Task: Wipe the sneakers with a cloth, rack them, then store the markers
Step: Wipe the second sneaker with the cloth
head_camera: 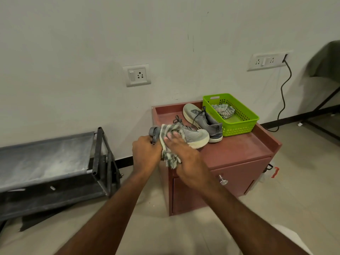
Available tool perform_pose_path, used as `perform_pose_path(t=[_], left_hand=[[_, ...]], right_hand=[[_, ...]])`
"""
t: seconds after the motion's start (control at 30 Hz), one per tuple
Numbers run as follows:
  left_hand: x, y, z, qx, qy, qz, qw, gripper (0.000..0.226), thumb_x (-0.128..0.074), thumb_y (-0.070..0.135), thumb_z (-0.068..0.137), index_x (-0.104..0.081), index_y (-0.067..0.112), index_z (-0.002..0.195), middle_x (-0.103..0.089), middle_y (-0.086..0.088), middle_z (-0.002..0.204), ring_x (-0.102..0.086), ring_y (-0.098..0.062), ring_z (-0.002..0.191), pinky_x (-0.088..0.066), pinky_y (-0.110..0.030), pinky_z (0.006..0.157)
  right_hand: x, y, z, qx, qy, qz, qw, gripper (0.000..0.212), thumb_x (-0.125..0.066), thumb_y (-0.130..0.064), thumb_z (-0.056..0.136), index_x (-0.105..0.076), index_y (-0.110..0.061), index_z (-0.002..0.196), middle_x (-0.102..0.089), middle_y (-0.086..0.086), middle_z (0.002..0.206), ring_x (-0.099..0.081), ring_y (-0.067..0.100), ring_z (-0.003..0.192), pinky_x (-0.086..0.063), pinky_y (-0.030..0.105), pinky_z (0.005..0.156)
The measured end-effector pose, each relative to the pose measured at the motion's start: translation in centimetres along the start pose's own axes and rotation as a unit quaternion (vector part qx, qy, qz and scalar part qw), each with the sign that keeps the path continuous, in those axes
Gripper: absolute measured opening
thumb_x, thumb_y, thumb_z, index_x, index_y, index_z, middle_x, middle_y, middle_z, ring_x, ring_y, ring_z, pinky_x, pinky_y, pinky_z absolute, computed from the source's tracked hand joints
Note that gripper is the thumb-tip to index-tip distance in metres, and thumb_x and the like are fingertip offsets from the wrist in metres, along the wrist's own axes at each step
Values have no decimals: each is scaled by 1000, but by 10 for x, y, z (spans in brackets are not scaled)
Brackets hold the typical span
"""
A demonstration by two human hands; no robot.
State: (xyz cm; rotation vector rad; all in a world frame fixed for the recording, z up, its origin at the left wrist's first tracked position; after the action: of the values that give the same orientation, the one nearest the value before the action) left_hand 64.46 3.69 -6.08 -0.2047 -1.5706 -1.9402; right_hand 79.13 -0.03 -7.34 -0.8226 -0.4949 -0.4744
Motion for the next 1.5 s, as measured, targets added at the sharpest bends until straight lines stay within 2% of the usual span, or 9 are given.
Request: perform_pose_path(t=[0.1,0.27,0.53,0.67,0.83,1.1,1.27,1.37,1.5], left_hand=[[2,-4,-1,3,2,-10,1000,54,-66,33,93,-48,12,46,-47,0,42,-40,-10,39,-35,-30,47],[2,-5,-5,-22,-16,-1,1000,49,-66,36,93,-61,4,56,-58,-8,50,-58,-26,52,-46,-38,54],[6,-5,-5,-13,1,17,1000,58,-62,35,96,-45,15,45,-44,2,41,-41,-11,39,-29,-18,43],[4,-8,-7,-18,-4,11,1000,53,-61,37,97,-52,10,51,-53,-4,49,-49,-17,48,-31,-25,48],[3,-11,-4,-22,5,25,999,50,-60,38,97,-59,7,58,-55,-3,53,-52,-16,53,-31,-23,49],[7,-27,0,34,35,-33,998,64,-63,40,96,-42,9,44,-39,-1,40,-33,-21,42,-30,-34,48],[12,-40,7,84,36,-36,995,54,-59,43,97,-66,-1,66,-59,-13,62,-61,-36,68,-46,-39,63],[15,-47,12,99,33,-30,994,53,-60,43,96,-68,-4,71,-60,-12,64,-60,-31,69,-41,-32,62],[16,-47,13,77,22,-10,997,54,-59,43,97,-66,-1,66,-57,-10,61,-53,-24,59,-35,-30,54]], right_hand=[[-8,19,1,22,-13,-69,997,55,-46,4,86,-54,-6,140,-50,10,148,-37,20,144,-26,30,121],[36,72,10,-191,73,-70,976,66,-49,18,73,-61,-8,133,-61,12,136,-53,25,132,-30,16,110],[-6,10,-5,17,-30,-52,998,62,-45,6,80,-54,-7,140,-49,8,148,-38,19,143,-24,28,121],[15,56,15,-94,-16,-135,986,53,-52,3,84,-58,-8,135,-57,13,141,-49,25,136,-33,31,115],[41,65,7,-200,113,-16,973,73,-46,17,71,-58,-11,137,-59,3,138,-49,14,133,-35,19,112],[-14,-8,-14,-69,-112,187,974,73,-46,18,78,-56,-26,136,-49,-6,147,-36,3,143,-25,21,119],[27,43,1,-271,79,376,882,41,-58,7,91,-74,-26,109,-75,0,104,-65,20,94,-50,28,70],[64,83,1,-246,187,216,926,61,-54,19,80,-68,-23,122,-70,-7,119,-63,10,116,-51,35,100],[64,100,9,-153,121,1,981,84,-43,23,66,-54,-12,141,-45,1,151,-34,15,146,-27,31,121]])
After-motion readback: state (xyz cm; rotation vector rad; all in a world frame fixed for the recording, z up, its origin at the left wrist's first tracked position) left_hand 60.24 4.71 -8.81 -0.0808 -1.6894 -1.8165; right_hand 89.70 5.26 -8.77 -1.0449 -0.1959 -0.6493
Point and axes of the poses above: each hand's wrist, its own z-axis towards the middle knuckle, its own x-axis out of the back of the hand, y = z × x, the point moved 4 cm from there along z, towards the middle knuckle
